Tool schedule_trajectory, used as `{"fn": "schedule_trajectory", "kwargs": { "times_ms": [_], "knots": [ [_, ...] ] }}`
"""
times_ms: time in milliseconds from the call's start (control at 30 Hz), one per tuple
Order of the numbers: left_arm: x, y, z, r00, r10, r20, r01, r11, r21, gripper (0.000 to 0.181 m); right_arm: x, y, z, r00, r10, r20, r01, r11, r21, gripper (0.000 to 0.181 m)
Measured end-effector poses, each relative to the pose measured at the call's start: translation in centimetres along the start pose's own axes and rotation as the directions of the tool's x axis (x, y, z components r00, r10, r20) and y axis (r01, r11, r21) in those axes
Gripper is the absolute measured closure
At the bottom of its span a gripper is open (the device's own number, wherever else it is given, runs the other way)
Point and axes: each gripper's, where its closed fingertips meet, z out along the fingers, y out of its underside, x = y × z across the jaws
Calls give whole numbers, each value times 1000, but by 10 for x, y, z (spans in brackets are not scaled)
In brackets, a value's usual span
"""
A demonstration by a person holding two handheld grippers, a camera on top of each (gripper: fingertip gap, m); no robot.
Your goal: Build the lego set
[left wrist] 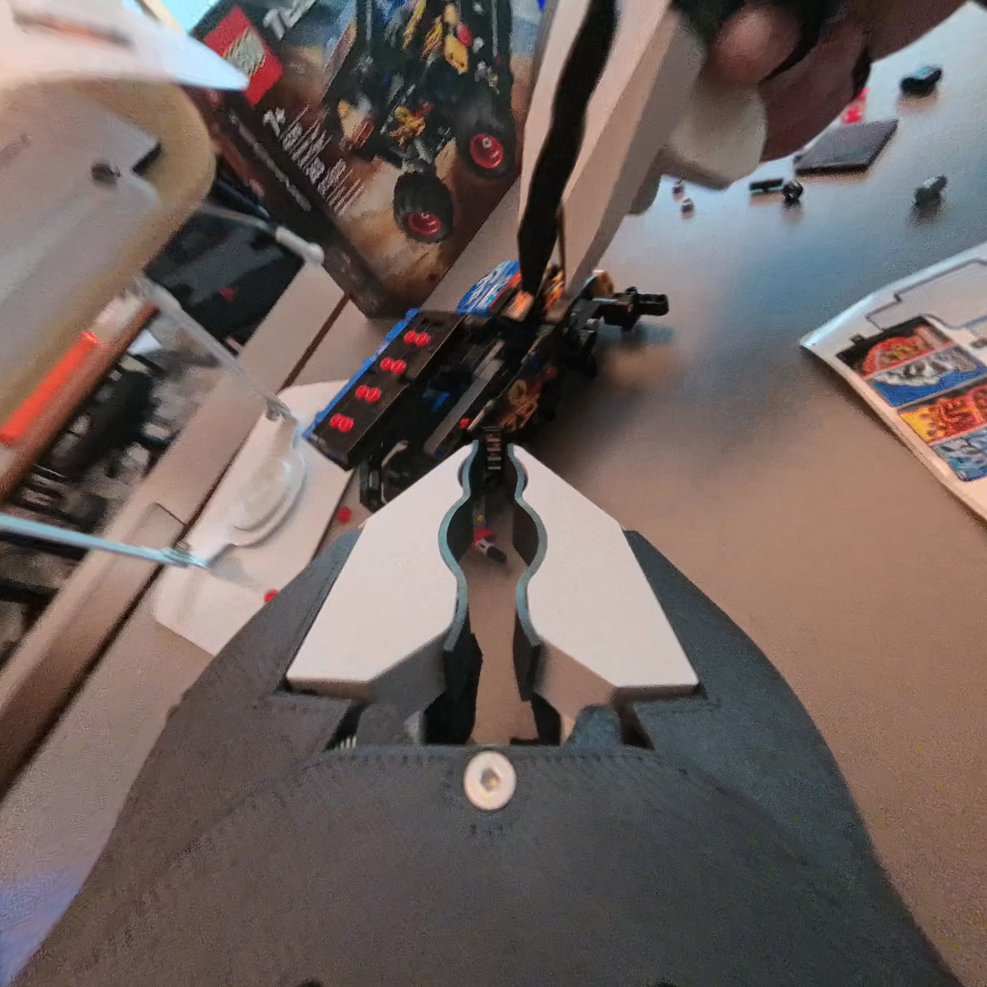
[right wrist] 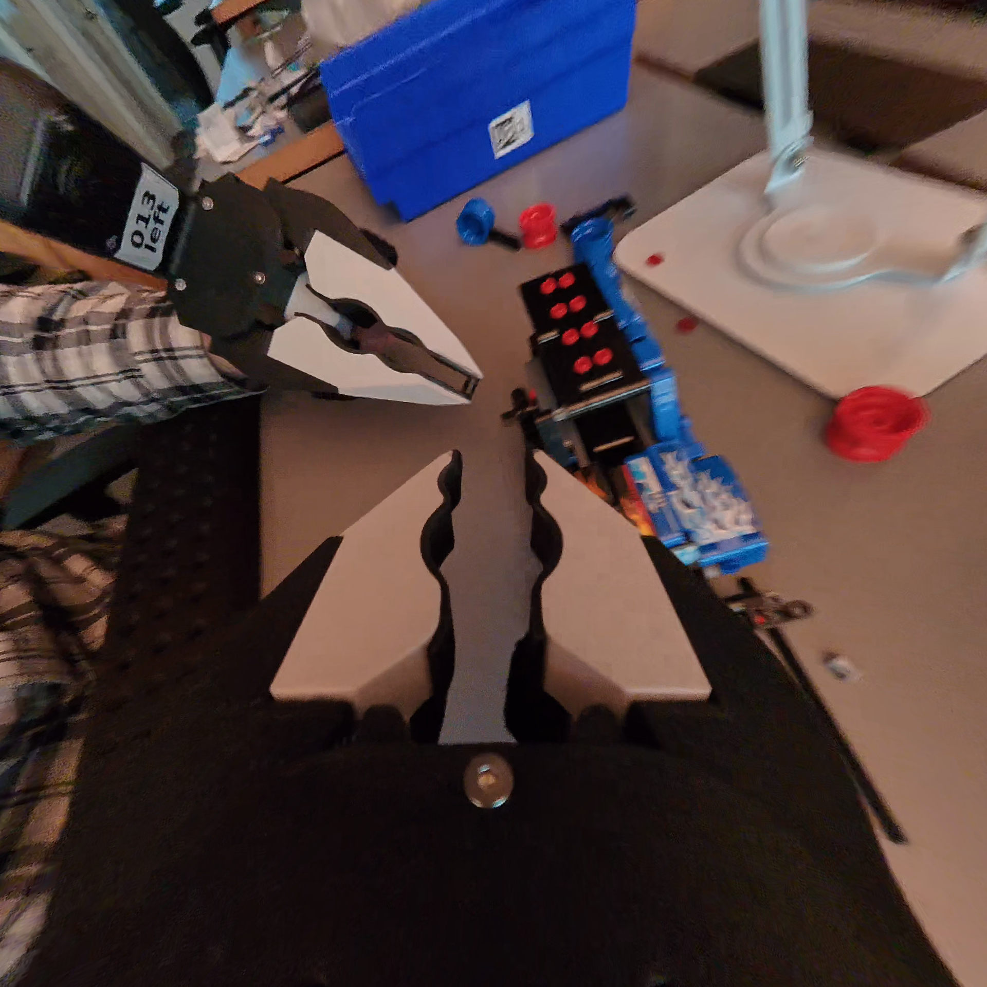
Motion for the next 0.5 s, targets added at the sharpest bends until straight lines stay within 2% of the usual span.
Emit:
{"fn": "schedule_trajectory", "kwargs": {
  "times_ms": [100,200,400,500],
  "knots": [
    [-8,9,5,988,-146,-51,147,989,18,175,25,-8,-11,984,-96,-152,99,995,15,141],
    [-11,13,10,966,-239,-103,242,970,22,175,38,-9,-8,975,-122,-187,125,992,5,118],
    [-3,12,19,951,-252,-177,262,965,31,175,43,7,17,977,-178,-117,166,981,-104,105],
    [-6,14,21,950,-253,-182,261,965,26,175,46,7,19,973,-198,-114,186,976,-113,109]
  ]
}}
